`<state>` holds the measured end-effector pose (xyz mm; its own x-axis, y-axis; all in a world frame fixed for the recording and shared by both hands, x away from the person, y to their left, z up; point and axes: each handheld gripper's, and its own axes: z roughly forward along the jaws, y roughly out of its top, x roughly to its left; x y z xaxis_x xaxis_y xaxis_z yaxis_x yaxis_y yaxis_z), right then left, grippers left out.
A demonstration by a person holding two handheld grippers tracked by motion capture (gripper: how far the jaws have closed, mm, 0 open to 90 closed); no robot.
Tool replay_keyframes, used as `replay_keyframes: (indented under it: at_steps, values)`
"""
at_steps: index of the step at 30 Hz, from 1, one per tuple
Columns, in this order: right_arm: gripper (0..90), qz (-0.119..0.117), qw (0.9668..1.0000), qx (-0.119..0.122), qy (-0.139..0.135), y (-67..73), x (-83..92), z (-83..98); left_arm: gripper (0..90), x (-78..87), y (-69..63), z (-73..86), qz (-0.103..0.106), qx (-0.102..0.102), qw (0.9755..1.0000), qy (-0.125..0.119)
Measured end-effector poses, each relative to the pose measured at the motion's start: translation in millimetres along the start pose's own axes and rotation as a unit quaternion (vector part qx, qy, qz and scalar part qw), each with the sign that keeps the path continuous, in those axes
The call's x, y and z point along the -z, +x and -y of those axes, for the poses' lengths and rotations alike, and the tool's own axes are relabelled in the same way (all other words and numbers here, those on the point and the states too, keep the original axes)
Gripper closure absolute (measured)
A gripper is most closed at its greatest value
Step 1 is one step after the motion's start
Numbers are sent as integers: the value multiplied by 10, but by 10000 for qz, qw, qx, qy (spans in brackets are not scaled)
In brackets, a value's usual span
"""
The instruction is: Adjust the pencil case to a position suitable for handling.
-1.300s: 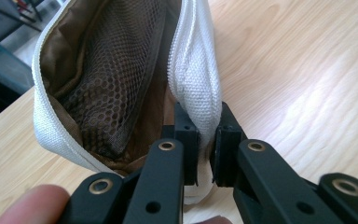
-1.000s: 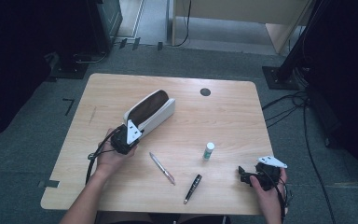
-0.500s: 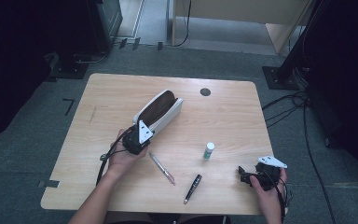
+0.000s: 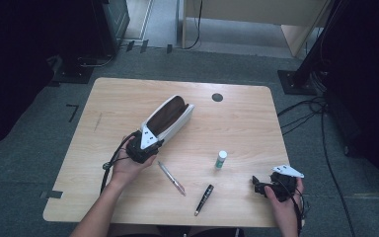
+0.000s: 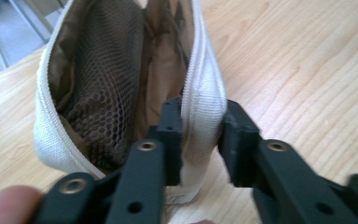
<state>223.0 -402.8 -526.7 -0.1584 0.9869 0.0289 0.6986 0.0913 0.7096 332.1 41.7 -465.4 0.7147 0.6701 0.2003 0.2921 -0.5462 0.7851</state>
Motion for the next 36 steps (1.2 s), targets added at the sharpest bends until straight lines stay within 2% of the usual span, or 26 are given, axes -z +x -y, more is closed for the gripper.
replay_keyframes:
  at_steps: [4, 8, 15, 19, 23, 29, 35, 36]
  values:
    - [0, 0, 10000, 0, 0, 0, 0, 0, 760, -29, -45, -34, 39, 33, 10000, -26]
    - [0, 0, 10000, 2, -1, 0, 0, 0, 732, -67, -79, -83, 79, 39, 10000, -21]
    - [0, -7, 10000, 4, 0, 1, 0, 0, 477, -16, -68, -145, 107, 290, 9992, -257]
    - [0, -7, 10000, 5, 0, 1, 0, 0, 387, 88, -1, -172, 153, 459, 9981, -393]
    - [0, -6, 10000, 4, 0, 1, 0, 0, 337, 193, 84, -201, 333, 548, 9968, -479]
    - [0, -6, 10000, 10, -3, 0, 0, 0, 321, 302, 198, -208, 130, 652, 9963, -541]
    - [0, -5, 10000, 11, -3, 0, 0, 0, 326, 352, 335, -168, -269, 949, 9940, -473]
    - [0, -6, 10000, 11, -2, 0, 0, 0, 326, 344, 360, -155, -277, 1022, 9933, -459]
